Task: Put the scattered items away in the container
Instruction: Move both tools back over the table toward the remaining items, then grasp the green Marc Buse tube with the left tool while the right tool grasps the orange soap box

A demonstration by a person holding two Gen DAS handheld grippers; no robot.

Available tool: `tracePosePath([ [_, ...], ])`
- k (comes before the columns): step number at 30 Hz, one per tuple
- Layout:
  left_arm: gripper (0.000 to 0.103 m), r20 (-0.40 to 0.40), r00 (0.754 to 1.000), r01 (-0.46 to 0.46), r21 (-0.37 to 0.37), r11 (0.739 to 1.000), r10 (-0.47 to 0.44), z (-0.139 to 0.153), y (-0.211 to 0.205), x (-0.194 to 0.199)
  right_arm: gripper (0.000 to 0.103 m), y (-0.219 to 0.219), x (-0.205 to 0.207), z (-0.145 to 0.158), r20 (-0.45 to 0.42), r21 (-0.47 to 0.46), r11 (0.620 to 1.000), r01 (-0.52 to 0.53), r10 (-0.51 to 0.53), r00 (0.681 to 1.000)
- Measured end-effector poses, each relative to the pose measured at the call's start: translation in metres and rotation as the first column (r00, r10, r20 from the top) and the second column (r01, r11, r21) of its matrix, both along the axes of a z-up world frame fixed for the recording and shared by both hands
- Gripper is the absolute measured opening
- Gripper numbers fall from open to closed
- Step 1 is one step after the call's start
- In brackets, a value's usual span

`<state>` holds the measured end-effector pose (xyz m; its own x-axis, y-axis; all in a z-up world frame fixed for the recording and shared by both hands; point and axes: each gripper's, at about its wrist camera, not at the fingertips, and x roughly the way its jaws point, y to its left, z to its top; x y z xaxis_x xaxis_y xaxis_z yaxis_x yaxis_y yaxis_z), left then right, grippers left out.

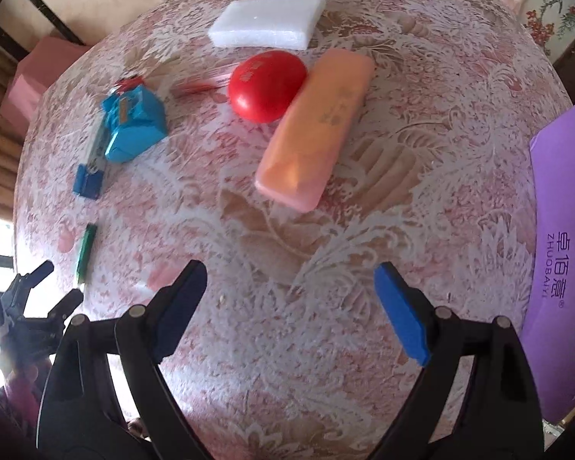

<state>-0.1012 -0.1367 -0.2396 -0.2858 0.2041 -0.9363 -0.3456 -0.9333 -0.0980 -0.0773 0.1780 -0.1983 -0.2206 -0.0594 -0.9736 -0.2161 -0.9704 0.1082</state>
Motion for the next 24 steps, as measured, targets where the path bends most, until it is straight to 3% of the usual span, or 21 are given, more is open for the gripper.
tracePosePath([
  [7, 0.103, -0.003, 1.0, 0.005, -0.029, 1.0, -0.005, -0.014, 0.001, -0.002, 0.089, 0.012, -0.04, -0.012, -0.038, 0.031, 0.995, 0.093, -0.092, 0.995],
  [14, 0.103, 0.003, 1.0, -0.006, -0.053, 0.999, 0.006, -0.024, -0.003, -0.001, 0.089, 0.02, -0.072, -0.038, 0.005, 0.092, 0.986, 0.143, -0.144, 0.99],
  [16, 0.103, 0.005, 1.0, -0.009, -0.059, 0.998, 0.009, -0.027, -0.004, 0.0, 0.086, 0.018, -0.079, -0.04, 0.006, 0.11, 0.986, 0.127, -0.129, 0.992],
  [18, 0.103, 0.007, 1.0, -0.012, -0.066, 0.998, 0.012, -0.03, -0.005, 0.001, 0.076, 0.017, -0.085, -0.043, 0.011, 0.122, 0.986, 0.117, -0.119, 0.993],
  [24, 0.103, 0.01, 1.0, -0.018, -0.099, 0.995, 0.019, -0.034, -0.003, 0.002, 0.075, 0.017, -0.094, -0.046, 0.014, 0.129, 0.984, 0.122, -0.125, 0.992],
])
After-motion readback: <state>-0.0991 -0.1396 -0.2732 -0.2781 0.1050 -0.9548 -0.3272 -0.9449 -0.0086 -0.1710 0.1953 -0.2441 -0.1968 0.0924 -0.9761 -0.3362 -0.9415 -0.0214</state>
